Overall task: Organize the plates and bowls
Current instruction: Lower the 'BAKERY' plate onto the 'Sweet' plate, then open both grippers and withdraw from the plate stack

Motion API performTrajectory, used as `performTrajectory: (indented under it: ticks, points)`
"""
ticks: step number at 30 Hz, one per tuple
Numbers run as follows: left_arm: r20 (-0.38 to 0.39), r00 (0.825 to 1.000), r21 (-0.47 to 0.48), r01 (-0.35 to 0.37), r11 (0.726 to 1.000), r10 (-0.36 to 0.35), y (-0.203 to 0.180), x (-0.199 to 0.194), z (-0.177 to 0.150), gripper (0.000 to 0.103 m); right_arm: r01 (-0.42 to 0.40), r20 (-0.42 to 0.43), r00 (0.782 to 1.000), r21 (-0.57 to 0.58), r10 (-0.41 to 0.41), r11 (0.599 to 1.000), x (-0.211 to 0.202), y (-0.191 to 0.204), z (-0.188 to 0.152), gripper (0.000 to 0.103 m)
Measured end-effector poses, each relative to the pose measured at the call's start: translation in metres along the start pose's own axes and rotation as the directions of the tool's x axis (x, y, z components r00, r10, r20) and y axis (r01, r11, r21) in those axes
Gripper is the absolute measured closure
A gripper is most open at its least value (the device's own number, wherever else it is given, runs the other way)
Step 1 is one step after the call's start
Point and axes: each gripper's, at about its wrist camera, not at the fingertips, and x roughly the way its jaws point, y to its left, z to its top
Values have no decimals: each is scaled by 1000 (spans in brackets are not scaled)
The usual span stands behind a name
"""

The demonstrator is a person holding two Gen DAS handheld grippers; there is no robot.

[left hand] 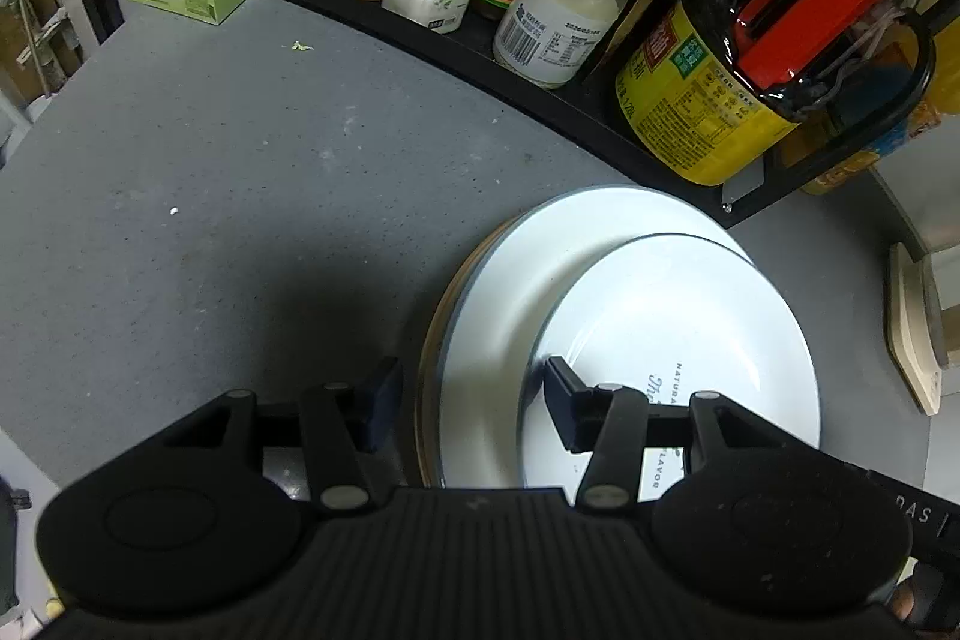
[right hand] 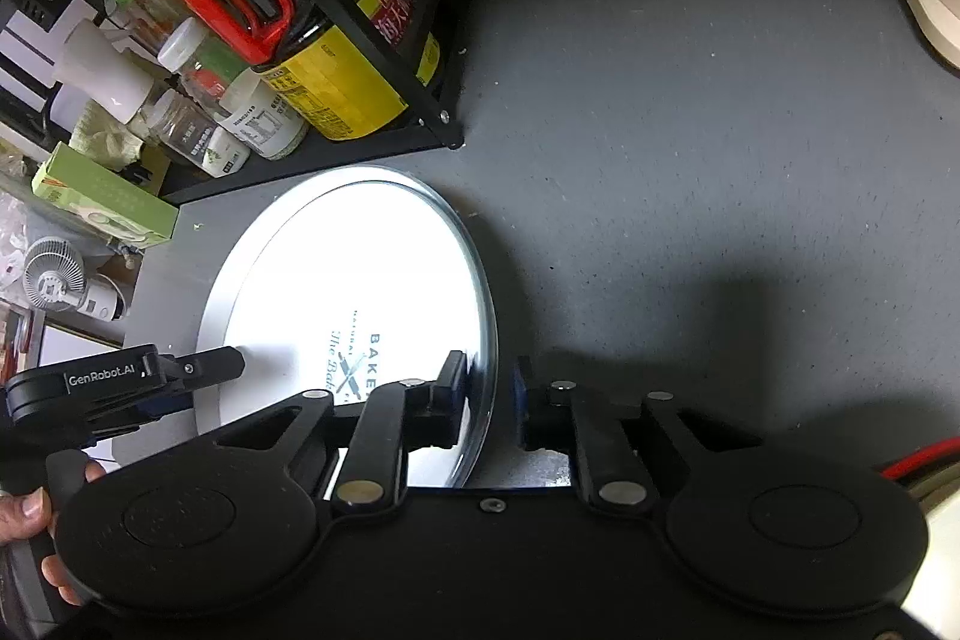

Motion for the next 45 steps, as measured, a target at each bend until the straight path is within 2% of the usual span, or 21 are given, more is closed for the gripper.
performTrajectory:
  ticks: [4,6,11,15,20,22,27,29,31,35,37,39,42,45]
  points:
    - [-1,999,-50,36,998,-36,9,2,1,55,2,-13,1000,-3,-2,1000,5,0,1,85]
    - [6,999,-51,53,997,-53,11,1,2,62,1,-21,1000,-4,-1,1000,7,1,0,85]
    - [33,999,-45,39,998,-38,11,-2,0,69,-10,-33,999,-9,9,1000,12,4,0,85]
    - [47,998,-50,36,998,-34,14,-3,0,75,-14,-36,999,-12,13,1000,14,7,-1,79]
    - [38,999,-48,33,998,-32,15,-3,1,75,-14,-35,999,10,14,1000,12,4,0,79]
    - [40,999,-33,13,999,-12,11,-5,1,75,-9,-27,1000,9,9,1000,9,4,0,76]
    - [49,999,-13,5,1000,-5,1,-15,0,70,-18,7,1000,32,18,999,-8,-1,0,73]
    - [54,999,-6,-3,1000,3,-4,-20,-1,65,-31,25,999,42,30,999,-18,-2,-1,65]
    - [67,998,11,-5,1000,5,-13,-28,-2,61,-35,52,998,40,33,999,-29,-2,0,50]
    - [80,997,32,-1,999,-2,-29,-41,-5,44,-45,91,995,35,42,998,-53,-3,2,32]
    - [82,997,44,0,999,-3,-38,-48,-8,41,-55,116,992,24,52,998,-67,-5,1,15]
    - [87,996,66,20,998,-26,-49,-56,-12,37,-64,144,988,22,60,998,-80,-8,0,6]
    - [96,994,94,34,995,-43,-66,-67,-19,31,-71,187,980,30,65,997,-99,-16,-2,0]
    - [109,993,127,38,991,-52,-82,-74,-25,29,-76,226,972,40,65,996,-118,-27,-5,0]
